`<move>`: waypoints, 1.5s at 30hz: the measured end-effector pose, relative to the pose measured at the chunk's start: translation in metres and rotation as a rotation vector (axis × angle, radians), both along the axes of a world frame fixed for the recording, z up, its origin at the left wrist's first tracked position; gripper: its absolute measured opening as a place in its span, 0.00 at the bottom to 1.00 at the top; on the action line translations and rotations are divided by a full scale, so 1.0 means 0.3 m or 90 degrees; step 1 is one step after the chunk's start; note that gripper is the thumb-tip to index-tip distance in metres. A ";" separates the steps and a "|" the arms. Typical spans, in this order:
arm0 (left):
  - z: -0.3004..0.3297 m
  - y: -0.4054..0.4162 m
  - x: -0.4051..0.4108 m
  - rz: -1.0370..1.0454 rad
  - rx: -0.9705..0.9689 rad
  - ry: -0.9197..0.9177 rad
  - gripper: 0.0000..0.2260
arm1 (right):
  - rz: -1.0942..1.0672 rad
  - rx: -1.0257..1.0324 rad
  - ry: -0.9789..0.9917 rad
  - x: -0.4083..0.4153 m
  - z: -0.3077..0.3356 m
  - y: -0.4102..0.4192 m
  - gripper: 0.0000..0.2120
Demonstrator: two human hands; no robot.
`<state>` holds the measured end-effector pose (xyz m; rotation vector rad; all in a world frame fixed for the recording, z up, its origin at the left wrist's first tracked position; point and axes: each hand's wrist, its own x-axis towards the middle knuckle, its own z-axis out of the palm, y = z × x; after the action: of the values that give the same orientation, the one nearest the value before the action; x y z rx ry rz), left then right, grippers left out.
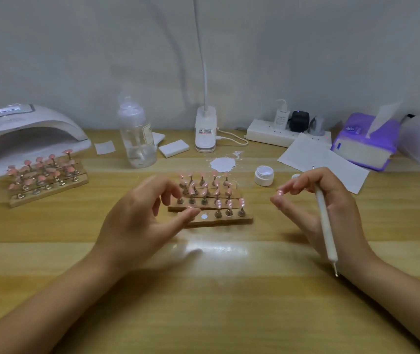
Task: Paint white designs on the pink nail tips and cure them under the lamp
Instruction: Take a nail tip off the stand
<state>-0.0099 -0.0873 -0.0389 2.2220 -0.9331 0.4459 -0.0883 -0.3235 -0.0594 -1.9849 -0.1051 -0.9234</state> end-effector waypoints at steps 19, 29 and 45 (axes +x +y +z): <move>-0.088 0.000 0.049 0.006 -0.052 0.162 0.05 | 0.054 -0.196 -0.043 0.174 -0.034 0.194 0.10; -0.084 -0.012 0.041 -0.016 -0.074 0.209 0.08 | 0.067 -0.228 -0.002 0.183 -0.045 0.193 0.10; -0.092 -0.013 0.049 -0.029 -0.093 0.243 0.08 | 0.048 -0.233 -0.007 0.172 -0.039 0.192 0.11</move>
<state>0.0049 -0.0912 -0.0664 2.0499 -0.7211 0.0593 -0.0366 -0.2659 -0.0710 -2.2927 -0.3750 -0.9154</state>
